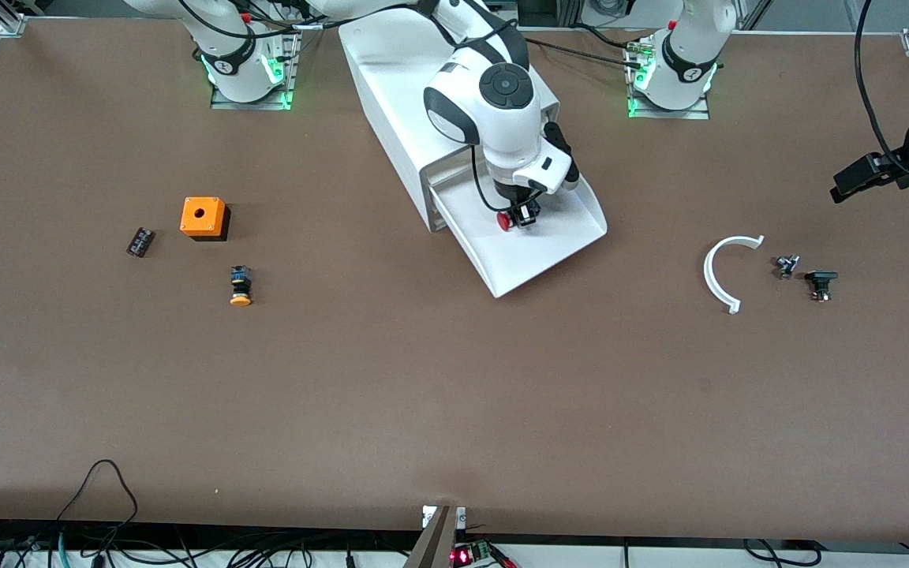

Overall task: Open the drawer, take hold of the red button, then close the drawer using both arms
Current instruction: 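Lower the right gripper and grasp the red push button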

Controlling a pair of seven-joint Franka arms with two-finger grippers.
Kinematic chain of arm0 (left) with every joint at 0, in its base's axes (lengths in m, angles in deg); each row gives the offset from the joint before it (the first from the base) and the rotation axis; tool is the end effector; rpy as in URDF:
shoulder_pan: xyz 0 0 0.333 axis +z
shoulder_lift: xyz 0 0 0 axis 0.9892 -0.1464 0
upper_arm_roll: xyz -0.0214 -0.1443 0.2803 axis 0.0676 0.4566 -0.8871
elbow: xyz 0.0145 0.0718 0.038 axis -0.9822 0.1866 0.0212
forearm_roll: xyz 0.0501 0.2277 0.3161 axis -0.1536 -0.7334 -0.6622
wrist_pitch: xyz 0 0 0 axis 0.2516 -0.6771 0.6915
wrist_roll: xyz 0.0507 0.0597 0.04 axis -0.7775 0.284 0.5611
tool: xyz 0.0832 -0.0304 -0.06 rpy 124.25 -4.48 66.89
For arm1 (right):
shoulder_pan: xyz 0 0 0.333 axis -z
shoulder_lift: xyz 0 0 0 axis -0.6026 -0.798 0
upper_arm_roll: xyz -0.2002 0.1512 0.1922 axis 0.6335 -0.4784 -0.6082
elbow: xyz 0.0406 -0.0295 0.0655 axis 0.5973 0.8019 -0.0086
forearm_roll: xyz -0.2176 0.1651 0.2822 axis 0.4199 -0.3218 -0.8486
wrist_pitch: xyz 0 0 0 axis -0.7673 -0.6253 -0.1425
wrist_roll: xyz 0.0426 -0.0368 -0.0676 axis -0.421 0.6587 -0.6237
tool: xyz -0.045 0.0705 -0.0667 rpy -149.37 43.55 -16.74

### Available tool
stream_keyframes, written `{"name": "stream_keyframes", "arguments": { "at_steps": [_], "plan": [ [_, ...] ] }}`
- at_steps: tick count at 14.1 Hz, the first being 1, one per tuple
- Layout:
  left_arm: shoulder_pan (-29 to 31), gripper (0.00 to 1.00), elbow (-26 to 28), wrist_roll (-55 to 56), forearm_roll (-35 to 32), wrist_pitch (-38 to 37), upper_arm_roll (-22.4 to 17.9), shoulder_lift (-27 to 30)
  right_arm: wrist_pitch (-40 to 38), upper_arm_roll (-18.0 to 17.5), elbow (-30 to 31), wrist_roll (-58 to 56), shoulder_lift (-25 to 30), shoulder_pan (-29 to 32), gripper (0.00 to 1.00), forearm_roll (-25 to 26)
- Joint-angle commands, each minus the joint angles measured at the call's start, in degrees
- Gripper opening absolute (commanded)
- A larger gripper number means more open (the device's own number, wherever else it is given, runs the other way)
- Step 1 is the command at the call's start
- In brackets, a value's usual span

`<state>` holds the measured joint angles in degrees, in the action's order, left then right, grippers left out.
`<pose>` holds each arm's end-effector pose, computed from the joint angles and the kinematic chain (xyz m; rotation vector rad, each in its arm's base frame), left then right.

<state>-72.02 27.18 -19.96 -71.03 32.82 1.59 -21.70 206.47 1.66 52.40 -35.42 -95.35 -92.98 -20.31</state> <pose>0.5235 0.0508 0.5781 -3.0770 -0.3535 0.0522 0.4322 0.6253 0.3236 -1.8478 -2.4712 -0.2348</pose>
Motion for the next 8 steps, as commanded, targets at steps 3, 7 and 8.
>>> {"name": "stream_keyframes", "arguments": {
  "at_steps": [3, 7, 8],
  "plan": [
    [-0.6, 1.00, -0.6, 0.6, -1.0, -0.7, -0.4, -0.2, 1.6, 0.4, -1.4, 2.7, 0.2, -0.8, 0.25, 0.5],
    [-0.6, 1.00, -0.7, 0.6, -1.0, -0.7, -0.5, -0.3, 1.3, 0.4, -1.6, 9.9, 5.4, 0.5, 0.25, 0.5],
    [-0.6, 1.00, -0.7, 0.6, -1.0, -0.7, -0.6, -0.3, 1.3, 0.4, -1.6, 12.4, 6.8, 1.5, 0.25, 0.5]
  ]
}}
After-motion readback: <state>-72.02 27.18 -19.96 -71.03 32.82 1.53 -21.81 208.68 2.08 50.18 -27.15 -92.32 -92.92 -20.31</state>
